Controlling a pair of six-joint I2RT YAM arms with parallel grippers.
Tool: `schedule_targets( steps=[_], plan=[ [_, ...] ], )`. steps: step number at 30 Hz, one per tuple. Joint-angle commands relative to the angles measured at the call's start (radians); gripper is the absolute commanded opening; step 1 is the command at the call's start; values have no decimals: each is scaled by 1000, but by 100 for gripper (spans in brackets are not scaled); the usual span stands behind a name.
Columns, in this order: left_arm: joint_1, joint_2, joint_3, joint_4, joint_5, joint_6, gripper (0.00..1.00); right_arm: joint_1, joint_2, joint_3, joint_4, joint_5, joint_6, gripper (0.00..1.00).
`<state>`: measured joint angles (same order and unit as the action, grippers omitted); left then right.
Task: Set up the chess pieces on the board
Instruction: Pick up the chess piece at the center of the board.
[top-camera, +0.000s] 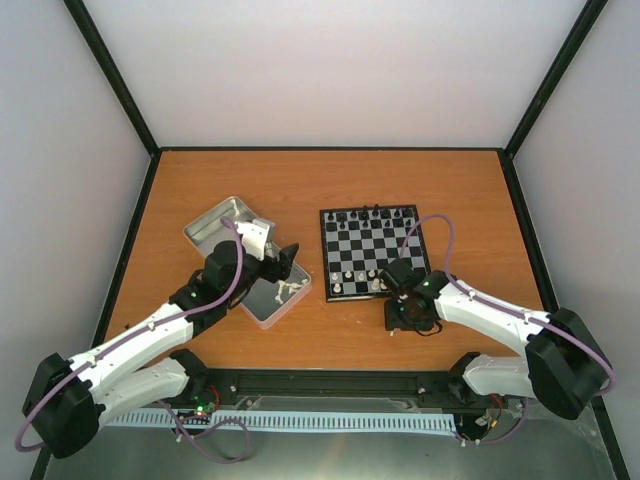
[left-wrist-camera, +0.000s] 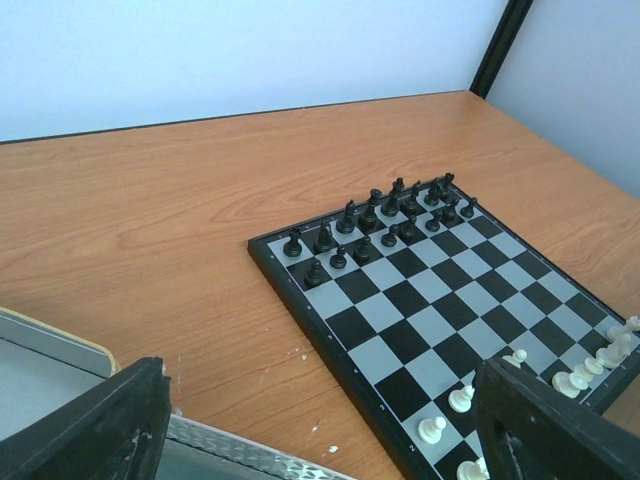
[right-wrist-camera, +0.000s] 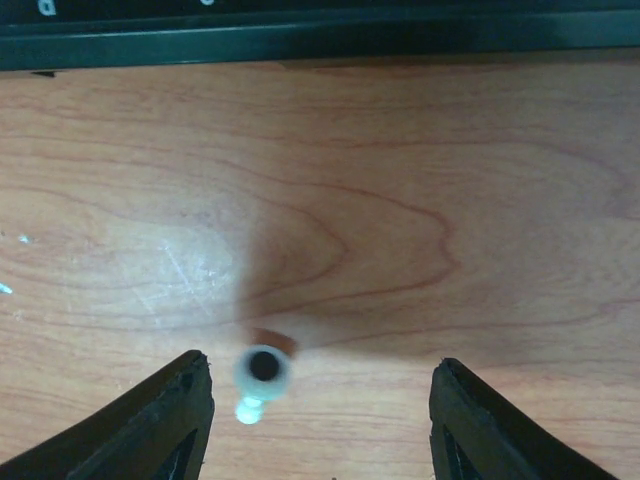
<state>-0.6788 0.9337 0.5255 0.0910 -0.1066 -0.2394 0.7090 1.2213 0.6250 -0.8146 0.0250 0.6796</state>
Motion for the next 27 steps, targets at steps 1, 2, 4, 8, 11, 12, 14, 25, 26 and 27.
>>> schedule_targets(
  steps=[1,2,4,8,11,12,14,25,26,27],
  plan=[
    [2,-19,-1,34,-23,-19,84,-3,29,-3,32,16,38,60],
    [2,-18,-1,33,-22,-20,86,-3,28,-7,52,-4,33,59],
    [2,-16,0,29,-18,-23,87,-3,22,-15,87,-47,25,57],
    [2,-18,-1,31,-9,-32,90,-2,36,-21,113,-113,16,53],
    [2,-21,-2,33,-9,-31,91,-2,46,-24,121,-142,7,52],
    [2,-23,-4,33,-9,-33,91,-2,47,-24,120,-144,9,51],
    [2,-25,-5,35,-10,-33,91,-2,48,-23,122,-150,5,48],
    [2,-53,-21,46,-20,-31,100,-2,131,-6,89,-129,-12,29],
    [2,-56,-23,48,-18,-31,100,-2,138,-2,90,-128,-12,28],
    [2,-60,-25,47,-19,-32,100,-2,146,1,92,-126,-11,27]
  ],
)
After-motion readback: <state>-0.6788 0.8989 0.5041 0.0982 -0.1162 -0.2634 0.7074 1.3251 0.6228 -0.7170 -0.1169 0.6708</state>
